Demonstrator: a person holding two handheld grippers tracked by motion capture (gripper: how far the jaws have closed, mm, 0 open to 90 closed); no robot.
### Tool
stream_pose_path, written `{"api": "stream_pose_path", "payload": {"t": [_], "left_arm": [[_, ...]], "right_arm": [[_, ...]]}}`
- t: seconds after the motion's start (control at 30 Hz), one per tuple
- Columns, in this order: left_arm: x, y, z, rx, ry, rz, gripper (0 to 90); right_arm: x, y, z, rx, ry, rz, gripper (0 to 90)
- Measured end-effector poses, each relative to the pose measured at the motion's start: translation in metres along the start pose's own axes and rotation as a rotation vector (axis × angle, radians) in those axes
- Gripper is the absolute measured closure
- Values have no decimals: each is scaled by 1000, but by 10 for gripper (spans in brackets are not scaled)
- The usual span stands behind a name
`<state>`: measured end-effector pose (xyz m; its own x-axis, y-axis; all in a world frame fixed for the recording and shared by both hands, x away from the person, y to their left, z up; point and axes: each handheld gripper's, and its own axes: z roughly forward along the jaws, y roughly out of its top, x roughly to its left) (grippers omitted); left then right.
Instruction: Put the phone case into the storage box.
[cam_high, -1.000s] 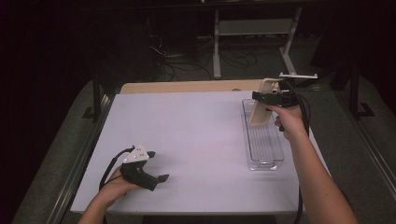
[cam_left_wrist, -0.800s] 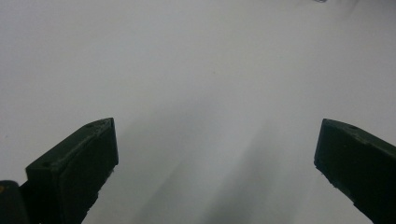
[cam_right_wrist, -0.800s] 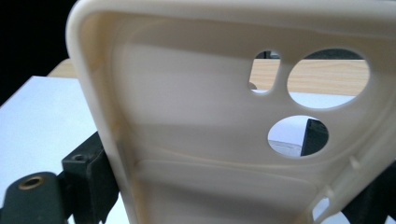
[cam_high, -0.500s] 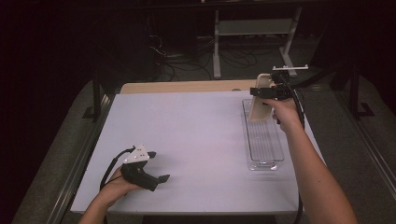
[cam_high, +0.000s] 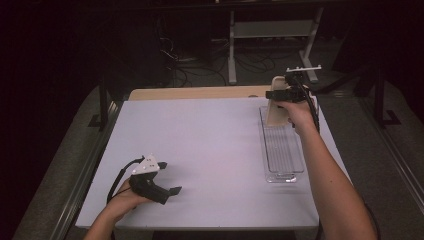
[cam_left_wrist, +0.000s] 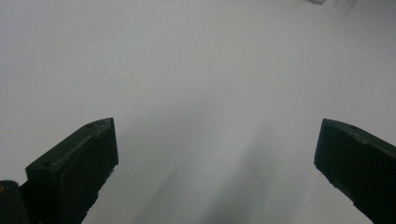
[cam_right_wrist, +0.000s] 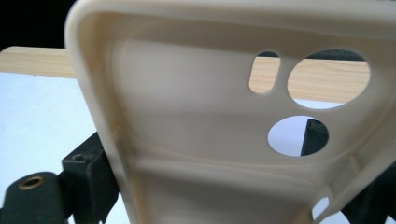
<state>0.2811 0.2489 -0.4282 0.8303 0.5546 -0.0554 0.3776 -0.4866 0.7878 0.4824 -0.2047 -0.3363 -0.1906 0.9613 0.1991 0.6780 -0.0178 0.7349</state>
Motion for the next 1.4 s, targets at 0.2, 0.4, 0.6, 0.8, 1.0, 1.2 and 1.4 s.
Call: {"api": "stream_pose_path", "payload": {"t": [0.2, 0.4, 0.6, 0.8, 1.0, 1.2, 1.4], "left_arm": [[-1, 0, 1, -10, -3, -11, 0], [-1, 0, 1, -3, -6, -7, 0], [0, 0, 0, 0, -6, 1, 0], [-1, 0, 1, -5, -8, -6, 0], [-1, 0, 1, -4, -10, -3, 0], [-2, -1, 2, -5, -12, 0, 0], [-2, -1, 2, -5, -12, -3, 0]], "right_arm": [[-1, 0, 11, 26, -21, 2, 98], [0, 0, 21, 59, -44, 5, 98], [3, 2, 30, 87, -77, -12, 98], [2, 2, 38, 110, -107, -32, 98], [4, 1, 47, 142, -128, -34, 98], [4, -2, 55, 170, -140, -25, 96], [3, -2, 59, 169, -150, -13, 95]]}}
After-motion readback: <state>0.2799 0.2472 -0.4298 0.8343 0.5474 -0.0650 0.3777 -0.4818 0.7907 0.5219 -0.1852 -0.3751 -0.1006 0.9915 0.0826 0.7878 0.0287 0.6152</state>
